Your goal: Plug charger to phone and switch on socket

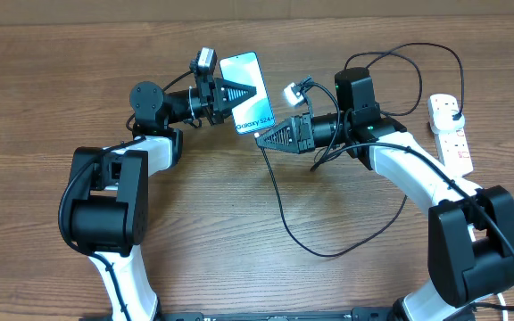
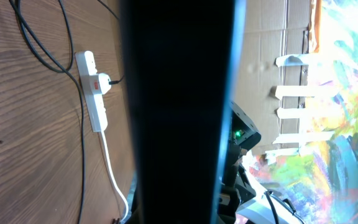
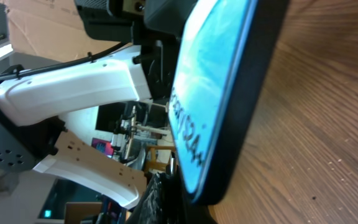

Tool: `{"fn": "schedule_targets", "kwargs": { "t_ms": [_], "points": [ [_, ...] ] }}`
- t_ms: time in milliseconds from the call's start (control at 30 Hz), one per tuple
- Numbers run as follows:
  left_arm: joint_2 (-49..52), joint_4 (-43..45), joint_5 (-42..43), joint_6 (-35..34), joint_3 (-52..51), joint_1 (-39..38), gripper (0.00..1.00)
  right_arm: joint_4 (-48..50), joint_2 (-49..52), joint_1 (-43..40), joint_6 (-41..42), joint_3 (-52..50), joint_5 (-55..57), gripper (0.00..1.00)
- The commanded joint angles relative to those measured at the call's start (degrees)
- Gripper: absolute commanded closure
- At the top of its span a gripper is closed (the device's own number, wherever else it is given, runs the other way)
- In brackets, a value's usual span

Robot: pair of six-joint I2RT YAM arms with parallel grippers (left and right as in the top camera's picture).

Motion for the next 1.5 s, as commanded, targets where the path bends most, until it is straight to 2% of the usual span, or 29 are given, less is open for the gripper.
{"fn": "schedule_targets", "kwargs": {
  "t_ms": [0, 1467],
  "points": [
    [-0.59, 0.59, -1.11, 1.11, 1.57, 0.26, 0.96, -0.07, 0.24, 0.20, 0.04, -0.09, 2.05, 0.96],
    [-0.59, 0.61, -0.59, 1.33, 1.57, 0.26, 0.96, 1.51, 0.24, -0.28, 1.77, -0.07, 3.98, 0.96]
  ]
}}
